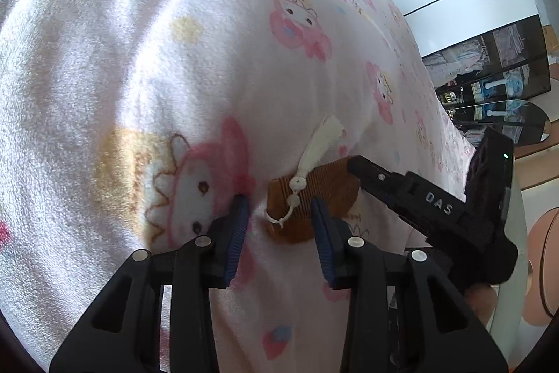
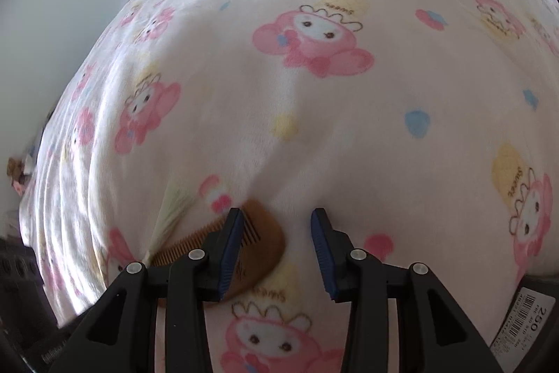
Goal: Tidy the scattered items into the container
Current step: 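Close the left gripper on the wooden comb while the right gripper pinches it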
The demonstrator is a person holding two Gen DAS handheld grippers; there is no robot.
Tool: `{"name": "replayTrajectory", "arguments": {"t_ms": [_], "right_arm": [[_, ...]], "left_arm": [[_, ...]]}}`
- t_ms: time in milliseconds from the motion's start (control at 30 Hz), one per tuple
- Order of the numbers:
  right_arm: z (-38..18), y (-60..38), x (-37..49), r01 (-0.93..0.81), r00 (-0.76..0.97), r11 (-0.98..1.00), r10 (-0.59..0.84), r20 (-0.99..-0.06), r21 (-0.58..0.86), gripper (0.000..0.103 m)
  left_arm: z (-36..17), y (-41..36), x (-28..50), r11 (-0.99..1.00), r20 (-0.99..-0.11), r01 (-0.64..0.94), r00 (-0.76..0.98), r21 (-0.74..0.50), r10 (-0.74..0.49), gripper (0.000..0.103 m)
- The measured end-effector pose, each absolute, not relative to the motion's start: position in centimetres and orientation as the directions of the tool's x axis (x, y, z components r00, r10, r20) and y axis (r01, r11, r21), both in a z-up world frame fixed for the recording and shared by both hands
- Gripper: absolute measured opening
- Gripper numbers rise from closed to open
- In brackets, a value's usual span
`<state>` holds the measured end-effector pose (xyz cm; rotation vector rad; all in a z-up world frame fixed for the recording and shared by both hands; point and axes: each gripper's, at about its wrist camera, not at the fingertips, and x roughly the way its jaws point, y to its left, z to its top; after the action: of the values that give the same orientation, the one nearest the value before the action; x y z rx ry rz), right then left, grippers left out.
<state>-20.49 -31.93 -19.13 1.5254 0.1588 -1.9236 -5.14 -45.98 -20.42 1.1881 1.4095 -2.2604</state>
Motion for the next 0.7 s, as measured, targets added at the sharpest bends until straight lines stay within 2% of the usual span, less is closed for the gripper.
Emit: {"name": "replayTrajectory", "arguments": {"t_ms": [33,267,533,700], "right_arm": [[-19.4,-32.1,-20.7,0.567,-0.07,-0.761,-0.427,-0.902,0.316,0.037],[-18.6,-32.2,-18.1,0.597,0.133,-0.64,-0.515,-0.847,0.483,0.038],[-16.6,-28.9,-11.3,0.645,0.16,-0.61,-0.48,-0.862,0.46,0.038],[-16.6,-27.2,-8.6,0.666,0.175,-0.587,-0.477,-0.861,0.46,0.038]], "left_arm": [[-20.3,-45.9,-5.2,-0.513,-0.728,0.557,-0.649,-0.653,0.222,0.031],[-18.7,-44.7,-3.9,-0.519,-0.717,0.538,-0.653,-0.665,0.242,0.032],[-18.1,-42.4,1.9,-0.539,-0.758,0.559,-0.594,-0.63,0.27,0.033],[-18.0,-41.8,5.1,-0.513,-0.785,0.626,-0.594,-0.587,0.174,0.036]]}}
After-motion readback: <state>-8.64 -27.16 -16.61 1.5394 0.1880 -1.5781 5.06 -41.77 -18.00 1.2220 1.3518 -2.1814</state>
